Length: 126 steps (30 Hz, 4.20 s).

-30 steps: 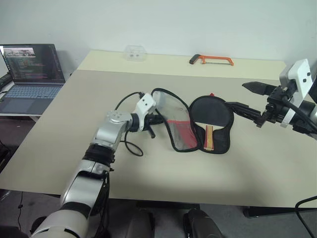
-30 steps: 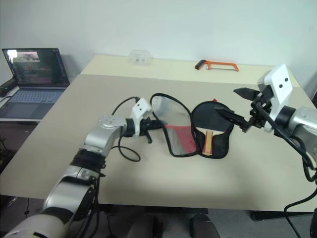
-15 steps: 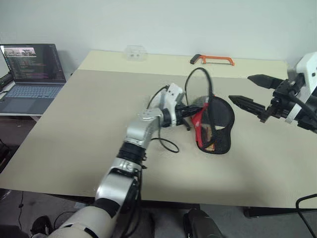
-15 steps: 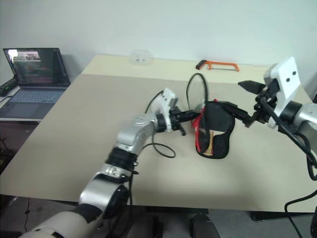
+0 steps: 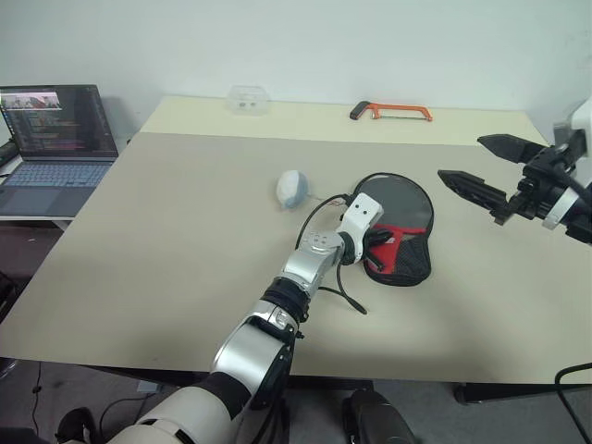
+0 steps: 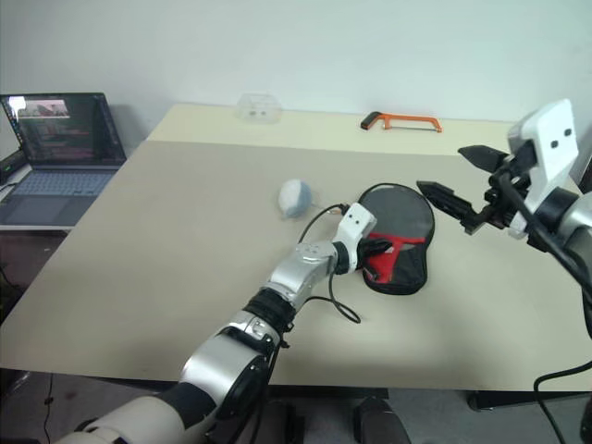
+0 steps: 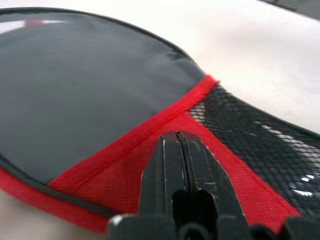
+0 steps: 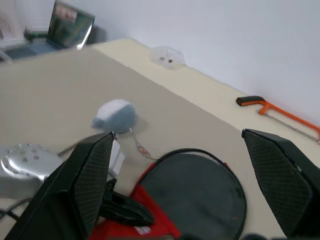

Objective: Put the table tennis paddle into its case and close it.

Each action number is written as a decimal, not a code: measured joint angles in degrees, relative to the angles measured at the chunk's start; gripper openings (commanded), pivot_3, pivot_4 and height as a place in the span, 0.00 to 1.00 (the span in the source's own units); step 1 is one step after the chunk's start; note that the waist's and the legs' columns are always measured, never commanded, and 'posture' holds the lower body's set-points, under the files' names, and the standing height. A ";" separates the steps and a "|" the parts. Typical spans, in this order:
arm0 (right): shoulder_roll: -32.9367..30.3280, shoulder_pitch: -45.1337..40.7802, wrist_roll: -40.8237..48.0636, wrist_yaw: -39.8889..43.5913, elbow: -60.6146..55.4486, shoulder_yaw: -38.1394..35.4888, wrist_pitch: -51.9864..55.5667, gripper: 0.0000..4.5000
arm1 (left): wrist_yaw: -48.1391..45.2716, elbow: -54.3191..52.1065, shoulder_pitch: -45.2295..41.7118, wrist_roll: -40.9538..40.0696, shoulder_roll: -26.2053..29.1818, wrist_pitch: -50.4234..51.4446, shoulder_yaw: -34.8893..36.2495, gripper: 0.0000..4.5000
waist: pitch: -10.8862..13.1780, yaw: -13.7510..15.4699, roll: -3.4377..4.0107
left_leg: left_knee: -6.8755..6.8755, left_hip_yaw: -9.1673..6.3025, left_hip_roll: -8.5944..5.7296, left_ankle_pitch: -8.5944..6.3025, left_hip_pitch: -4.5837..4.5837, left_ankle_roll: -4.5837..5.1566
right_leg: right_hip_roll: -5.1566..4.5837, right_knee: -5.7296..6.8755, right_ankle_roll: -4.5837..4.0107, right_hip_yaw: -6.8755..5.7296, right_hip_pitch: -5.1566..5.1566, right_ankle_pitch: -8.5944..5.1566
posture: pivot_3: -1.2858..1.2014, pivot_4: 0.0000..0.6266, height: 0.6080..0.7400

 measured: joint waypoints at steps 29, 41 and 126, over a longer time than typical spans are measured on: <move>18.60 21.32 30.76 -22.82 20.81 -3.06 0.75 1.00 | -29.57 -38.38 8.94 -13.81 36.41 22.46 2.19 0.99 | -0.12 -0.10 0.22 | 0.00 -0.01 0.07 0.00 0.05 0.00 | 0.01 0.01 0.00 0.04 0.02 -0.01 | 0.52 0.24 1.00; 22.61 20.87 27.54 -20.79 25.30 1.97 -0.92 1.00 | -24.69 -41.46 13.31 -8.29 36.52 19.66 -1.29 0.99 | -0.12 -0.11 0.22 | -0.02 -0.01 0.09 0.00 0.03 0.01 | 0.01 -0.01 0.00 0.06 0.00 -0.01 | 0.52 0.24 1.00; 1.21 36.49 4.87 18.06 8.54 19.64 5.21 0.01 | -25.01 -43.30 12.73 -8.74 38.08 20.85 -2.35 1.00 | -0.65 1.60 -0.58 | -0.85 -0.04 0.72 -0.26 0.85 0.34 | 0.27 -1.03 -0.31 -0.22 0.93 -0.23 | 0.52 0.24 1.00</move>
